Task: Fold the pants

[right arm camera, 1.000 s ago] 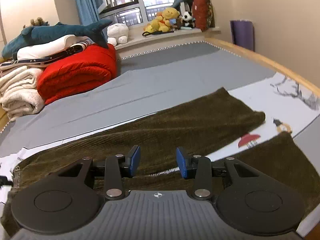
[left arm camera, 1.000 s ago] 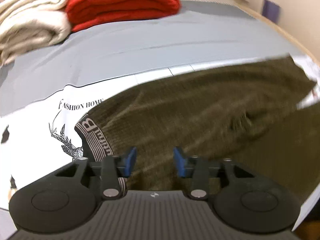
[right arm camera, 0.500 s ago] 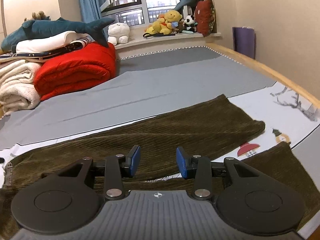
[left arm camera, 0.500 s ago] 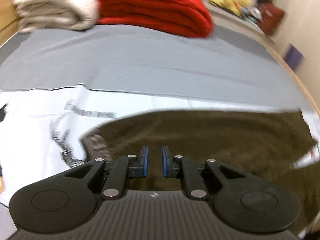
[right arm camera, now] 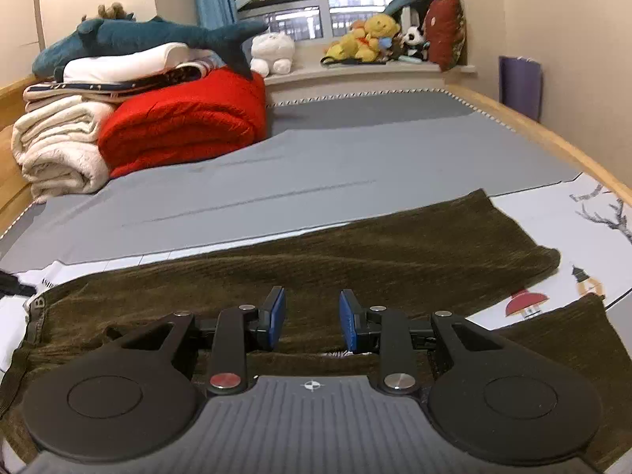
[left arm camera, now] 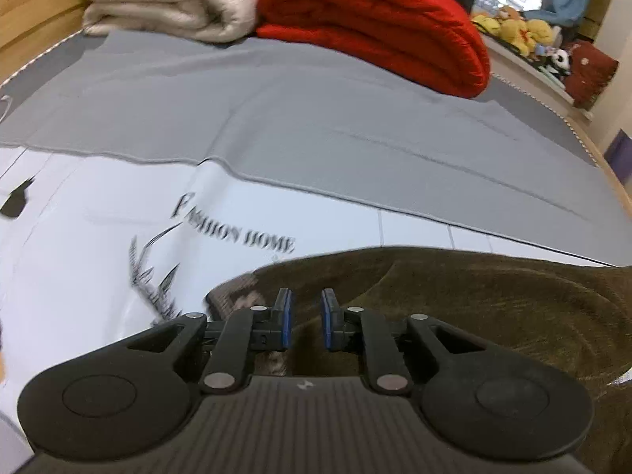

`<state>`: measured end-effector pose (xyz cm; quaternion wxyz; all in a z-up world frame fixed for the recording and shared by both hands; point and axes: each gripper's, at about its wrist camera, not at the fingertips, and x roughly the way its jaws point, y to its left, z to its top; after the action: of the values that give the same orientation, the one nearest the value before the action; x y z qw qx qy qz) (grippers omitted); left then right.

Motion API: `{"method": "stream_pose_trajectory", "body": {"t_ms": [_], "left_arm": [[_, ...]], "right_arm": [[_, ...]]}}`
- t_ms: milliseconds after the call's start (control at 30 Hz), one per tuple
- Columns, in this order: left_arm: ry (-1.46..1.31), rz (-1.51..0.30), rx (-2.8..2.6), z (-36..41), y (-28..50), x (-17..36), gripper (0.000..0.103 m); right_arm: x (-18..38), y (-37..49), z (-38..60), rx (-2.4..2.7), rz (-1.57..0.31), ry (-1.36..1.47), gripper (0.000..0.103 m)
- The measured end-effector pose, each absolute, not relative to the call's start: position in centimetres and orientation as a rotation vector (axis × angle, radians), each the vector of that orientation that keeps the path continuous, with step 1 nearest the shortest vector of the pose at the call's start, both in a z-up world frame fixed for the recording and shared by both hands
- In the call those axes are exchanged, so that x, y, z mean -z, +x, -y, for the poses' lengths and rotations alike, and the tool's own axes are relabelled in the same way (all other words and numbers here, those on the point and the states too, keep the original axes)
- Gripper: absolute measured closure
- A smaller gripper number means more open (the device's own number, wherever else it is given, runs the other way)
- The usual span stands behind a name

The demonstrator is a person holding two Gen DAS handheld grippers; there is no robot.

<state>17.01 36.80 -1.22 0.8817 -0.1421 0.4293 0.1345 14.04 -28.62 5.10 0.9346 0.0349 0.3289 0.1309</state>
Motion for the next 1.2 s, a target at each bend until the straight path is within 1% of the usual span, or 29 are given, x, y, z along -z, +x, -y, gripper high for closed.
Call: {"method": "stream_pose_trajectory", "body": {"t_ms": [33,67,100,133,167,233,300,367,633,700,733,767,833,867,967,1067,1200], "left_arm": [[-0.291,-0.892,-0.274,-36.7,17.5,1.4,0.071],[-0.284,-0.892,-0.274,-36.6,18.0,1.6,0.057],[-0.274,-0.897,-0.278,-36.5,18.5,1.9,0.050],[-0.265,-0.906,-0.282,-36.5,19.0,2.2,0.037],[-0.258,-0.916,-0.282,-36.4,19.6,2.6,0.028],[-0.234,-0.937,-0.290,-36.1,20.6,3.5,0.019],[-0.214,-0.954,-0.297,-36.1,21.7,4.4,0.019],[-0.197,-0.961,-0.296,-36.0,22.6,5.1,0.017],[-0.071,-1.007,-0.257,-35.3,25.1,8.3,0.017],[-0.082,-1.005,-0.243,-35.6,25.2,8.5,0.023],[-0.093,-1.005,-0.224,-35.7,25.3,8.5,0.035],[-0.099,-1.002,-0.200,-35.6,25.3,8.4,0.055],[-0.082,-1.000,-0.149,-35.1,25.3,8.0,0.077],[-0.041,-0.999,-0.141,-34.5,25.3,7.8,0.083],[0.038,-1.008,-0.116,-33.4,24.8,7.3,0.089],[0.018,-0.988,-0.118,-33.3,23.8,6.1,0.091],[-0.001,-0.951,-0.119,-32.1,21.4,2.6,0.092]], "right_arm": [[-5.1,14.1,28.5,-0.275,-0.676,0.069,0.071],[-5.0,14.1,28.5,-0.280,-0.679,0.065,0.071],[-5.0,14.1,28.4,-0.284,-0.680,0.060,0.071],[-5.0,14.0,28.3,-0.286,-0.682,0.054,0.071],[-5.0,14.0,28.2,-0.288,-0.685,0.050,0.071],[-4.9,14.0,28.1,-0.290,-0.687,0.043,0.071],[-4.9,14.1,28.2,-0.289,-0.687,0.038,0.071],[-4.7,14.2,28.3,-0.283,-0.693,0.038,0.071],[-4.1,14.7,28.2,-0.259,-0.719,0.029,0.071],[-4.0,14.8,28.1,-0.255,-0.723,0.026,0.071],[-4.0,14.9,28.2,-0.254,-0.724,0.026,0.071],[-3.9,14.9,28.2,-0.254,-0.724,0.024,0.071],[-3.9,15.1,28.0,-0.251,-0.724,0.017,0.071],[-3.9,15.1,28.0,-0.250,-0.725,0.013,0.071],[-3.8,15.2,27.7,-0.246,-0.723,-0.004,0.071],[-3.8,15.2,27.6,-0.240,-0.719,-0.012,0.071],[-4.0,15.0,27.3,-0.225,-0.709,-0.018,0.071]]}}
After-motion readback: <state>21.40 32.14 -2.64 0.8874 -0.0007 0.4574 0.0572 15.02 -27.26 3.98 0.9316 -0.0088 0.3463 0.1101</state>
